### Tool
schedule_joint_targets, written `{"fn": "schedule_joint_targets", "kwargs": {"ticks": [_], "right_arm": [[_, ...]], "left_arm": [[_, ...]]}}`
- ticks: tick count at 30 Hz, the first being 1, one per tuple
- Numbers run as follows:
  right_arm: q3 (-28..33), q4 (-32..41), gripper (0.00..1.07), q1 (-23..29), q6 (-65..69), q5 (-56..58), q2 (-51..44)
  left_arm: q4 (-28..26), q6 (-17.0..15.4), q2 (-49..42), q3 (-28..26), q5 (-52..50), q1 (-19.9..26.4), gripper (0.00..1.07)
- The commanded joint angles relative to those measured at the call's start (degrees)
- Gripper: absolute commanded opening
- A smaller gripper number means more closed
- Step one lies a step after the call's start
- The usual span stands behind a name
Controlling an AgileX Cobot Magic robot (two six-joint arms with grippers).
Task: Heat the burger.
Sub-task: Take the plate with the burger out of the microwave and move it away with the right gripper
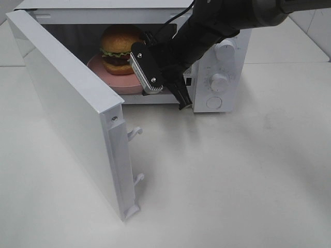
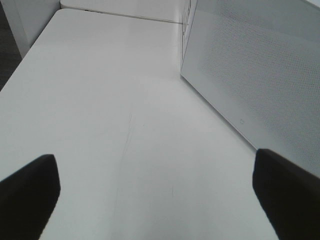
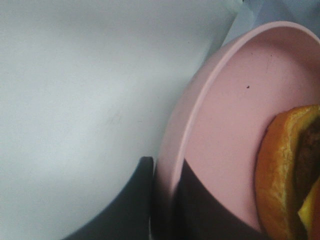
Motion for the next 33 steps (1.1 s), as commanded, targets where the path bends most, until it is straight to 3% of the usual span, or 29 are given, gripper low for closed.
{"fn": "schedule_joint_targets", "kwargs": {"ticks": [1, 24, 33], "right_arm": [[1.83, 0.97, 0.0, 0.57, -1.15, -2.69, -2.69], [10.43, 1.32, 0.0, 3.21, -1.15, -3.78, -10.08], [17.25, 1.43, 0.0, 3.21, -1.15, -5.39, -15.01]], "left_arm": [[-0.63, -0.23, -1.09, 0.17, -0.46, 0.34, 1.0], [-0.63, -0.23, -1.09, 0.17, -0.46, 0.34, 1.0], [-0.63, -0.23, -1.09, 0.17, -0.46, 0.34, 1.0]]}}
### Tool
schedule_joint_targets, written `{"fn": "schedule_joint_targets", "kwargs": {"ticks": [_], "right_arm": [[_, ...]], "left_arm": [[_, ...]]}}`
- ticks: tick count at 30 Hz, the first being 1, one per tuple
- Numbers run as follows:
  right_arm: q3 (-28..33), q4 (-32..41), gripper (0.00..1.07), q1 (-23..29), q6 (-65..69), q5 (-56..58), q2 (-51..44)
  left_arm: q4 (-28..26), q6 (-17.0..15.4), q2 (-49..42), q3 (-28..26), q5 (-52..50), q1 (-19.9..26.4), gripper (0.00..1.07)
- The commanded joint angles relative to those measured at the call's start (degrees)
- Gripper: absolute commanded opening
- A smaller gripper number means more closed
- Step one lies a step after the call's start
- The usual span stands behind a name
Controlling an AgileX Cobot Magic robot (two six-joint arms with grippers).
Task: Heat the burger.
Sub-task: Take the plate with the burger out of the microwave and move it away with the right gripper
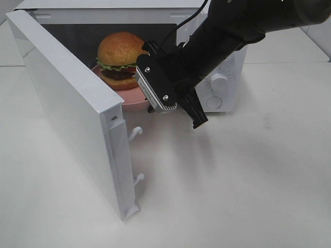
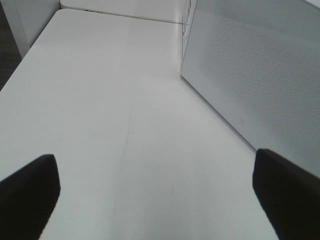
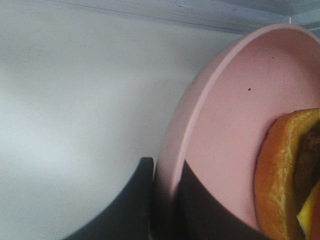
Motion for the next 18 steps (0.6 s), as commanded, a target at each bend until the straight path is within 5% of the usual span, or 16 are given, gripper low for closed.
{"fn": "schedule_joint_targets", "kwargs": {"ticks": [1, 18], "right_arm": [[1.95, 1.2, 0.0, 0.0, -0.29, -4.18, -3.15], [13.87, 1.2, 0.0, 0.0, -0.29, -7.22, -11.29]], "left_arm": [[-0.63, -0.23, -1.09, 0.17, -0.46, 0.34, 1.0], [-0.63, -0.23, -1.09, 0.17, -0.46, 0.34, 1.0]]}}
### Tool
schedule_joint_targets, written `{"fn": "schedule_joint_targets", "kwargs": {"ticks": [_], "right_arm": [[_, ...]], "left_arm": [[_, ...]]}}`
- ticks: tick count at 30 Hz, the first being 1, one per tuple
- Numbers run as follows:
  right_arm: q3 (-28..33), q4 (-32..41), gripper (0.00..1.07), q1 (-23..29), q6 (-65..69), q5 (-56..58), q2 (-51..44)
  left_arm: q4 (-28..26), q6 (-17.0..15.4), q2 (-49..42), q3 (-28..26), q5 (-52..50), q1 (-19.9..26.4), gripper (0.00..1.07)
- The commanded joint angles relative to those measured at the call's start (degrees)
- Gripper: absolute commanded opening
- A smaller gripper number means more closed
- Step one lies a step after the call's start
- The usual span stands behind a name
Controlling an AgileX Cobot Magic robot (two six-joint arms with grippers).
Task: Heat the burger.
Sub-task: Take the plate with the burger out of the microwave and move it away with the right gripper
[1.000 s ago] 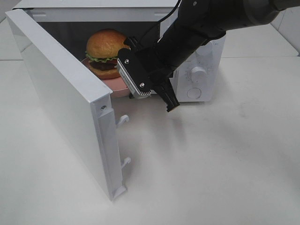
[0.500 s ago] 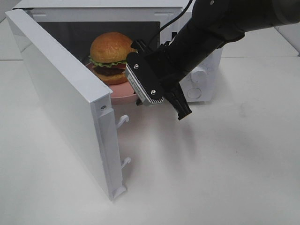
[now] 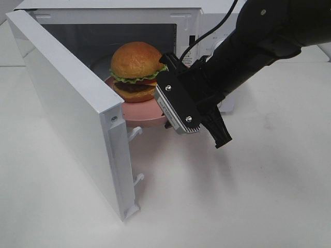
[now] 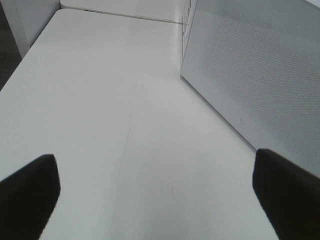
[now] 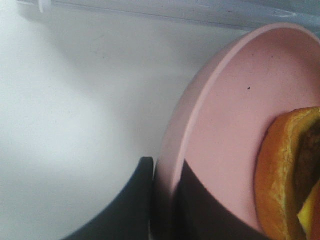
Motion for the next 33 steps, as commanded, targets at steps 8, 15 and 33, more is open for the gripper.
{"fn": "schedule_joint_targets", "kwargs": {"ticks": [8, 15, 33], "right_arm": [[5.79, 0.97, 0.0, 0.0, -0.29, -4.7, -6.42], [9.22, 0.92, 0.0, 0.0, 0.0, -5.39, -9.8], [22.12, -2.69, 0.0, 0.0, 6.19, -5.9, -24.24]], "left_arm": [[-0.63, -0.23, -1.09, 0.17, -0.46, 0.34, 1.0], [-0.63, -0.23, -1.09, 0.17, -0.46, 0.34, 1.0], [-0.63, -0.23, -1.09, 0.17, -0.46, 0.34, 1.0]]}}
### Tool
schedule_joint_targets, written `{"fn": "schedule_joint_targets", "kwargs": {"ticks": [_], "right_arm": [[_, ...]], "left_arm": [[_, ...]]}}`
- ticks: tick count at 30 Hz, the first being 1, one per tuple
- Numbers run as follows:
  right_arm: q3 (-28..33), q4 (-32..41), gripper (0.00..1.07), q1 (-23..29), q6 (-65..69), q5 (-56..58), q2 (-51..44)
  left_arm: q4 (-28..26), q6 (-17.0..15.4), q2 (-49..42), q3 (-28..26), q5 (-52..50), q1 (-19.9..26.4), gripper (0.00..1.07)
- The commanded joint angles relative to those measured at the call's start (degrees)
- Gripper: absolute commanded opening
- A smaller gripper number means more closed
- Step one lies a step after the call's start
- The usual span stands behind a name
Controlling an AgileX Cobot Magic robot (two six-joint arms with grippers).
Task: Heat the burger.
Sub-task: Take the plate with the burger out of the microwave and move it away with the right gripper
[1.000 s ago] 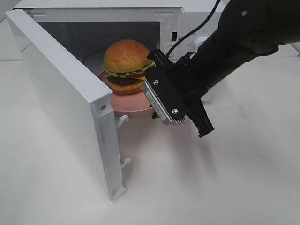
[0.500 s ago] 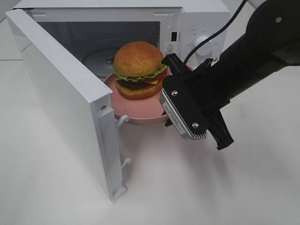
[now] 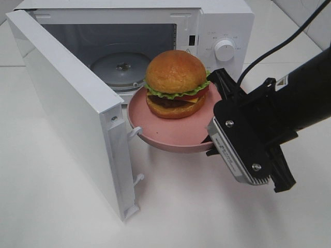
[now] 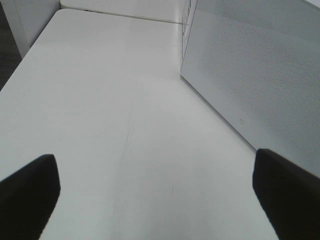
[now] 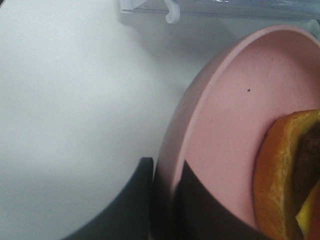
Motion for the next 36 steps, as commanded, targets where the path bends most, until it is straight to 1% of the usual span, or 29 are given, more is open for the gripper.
{"fn": "schedule_joint_targets", "kwargs": {"ticks": [1, 3, 6, 8, 11, 13, 16, 18, 21, 23, 24, 26, 28, 29, 31, 32, 33, 34, 35, 36], "right_arm": [[1.15, -0.29, 0.0, 0.0, 1.32, -2.81, -3.21], [3.95, -1.03, 0.0, 0.0, 2.12, -2.64, -6.19], [4.76, -1.32, 0.0, 0.0, 3.04, -2.64, -7.05], [7.73, -2.98, 0.0, 0.0, 5.9, -2.69, -10.43], [8.48, -3.78, 0.0, 0.0, 6.65, -2.75, -11.4], [10.89, -7.96, 0.0, 0.0, 11.34, -2.81, -15.18], [11.4, -9.17, 0.0, 0.0, 12.66, -2.81, -16.27], [13.24, -13.06, 0.0, 0.0, 18.05, -2.81, -20.11], [13.75, -14.04, 0.0, 0.0, 19.6, -2.81, -21.2], [15.7, -17.93, 0.0, 0.0, 25.15, -2.75, -25.15], [15.7, -17.93, 0.0, 0.0, 25.15, -2.75, -25.15], [17.25, -21.54, 0.0, 0.0, 29.91, -2.81, -27.9], [17.76, -22.63, 0.0, 0.0, 31.46, -2.86, -28.65], [18.74, -25.32, 0.0, 0.0, 35.24, -2.81, -30.42], [19.25, -26.7, 0.0, 0.0, 37.24, -2.81, -31.34], [20.05, -30.19, 0.0, 0.0, 42.0, -2.64, -32.95], [20.05, -30.19, 0.0, 0.0, 42.0, -2.64, -32.95], [20.63, -33.86, 0.0, 0.0, 46.81, -2.29, -34.15], [20.63, -33.86, 0.0, 0.0, 46.81, -2.29, -34.15], [20.86, -35.64, 0.0, 0.0, 49.16, -2.18, -34.66]], "left_arm": [[-0.63, -0.23, -1.09, 0.17, -0.46, 0.34, 1.0], [-0.63, -0.23, -1.09, 0.17, -0.46, 0.34, 1.0], [-0.63, -0.23, -1.09, 0.17, -0.46, 0.34, 1.0], [-0.63, -0.23, -1.09, 0.17, -0.46, 0.34, 1.0], [-0.63, -0.23, -1.09, 0.17, -0.46, 0.34, 1.0], [-0.63, -0.23, -1.09, 0.17, -0.46, 0.34, 1.0], [-0.63, -0.23, -1.09, 0.17, -0.46, 0.34, 1.0], [-0.63, -0.23, -1.09, 0.17, -0.46, 0.34, 1.0], [-0.63, -0.23, -1.09, 0.17, -0.46, 0.34, 1.0], [-0.63, -0.23, -1.09, 0.17, -0.46, 0.34, 1.0], [-0.63, -0.23, -1.09, 0.17, -0.46, 0.34, 1.0], [-0.63, -0.23, -1.09, 0.17, -0.46, 0.34, 1.0], [-0.63, -0.23, -1.09, 0.17, -0.46, 0.34, 1.0], [-0.63, -0.23, -1.09, 0.17, -0.46, 0.34, 1.0], [-0.63, -0.23, -1.09, 0.17, -0.46, 0.34, 1.0], [-0.63, -0.23, -1.09, 0.17, -0.46, 0.34, 1.0], [-0.63, -0.23, -1.09, 0.17, -0.46, 0.34, 1.0], [-0.63, -0.23, -1.09, 0.17, -0.46, 0.34, 1.0], [-0.63, -0.23, -1.09, 0.17, -0.46, 0.34, 1.0], [-0.63, -0.23, -1.09, 0.17, -0.46, 0.34, 1.0]]}}
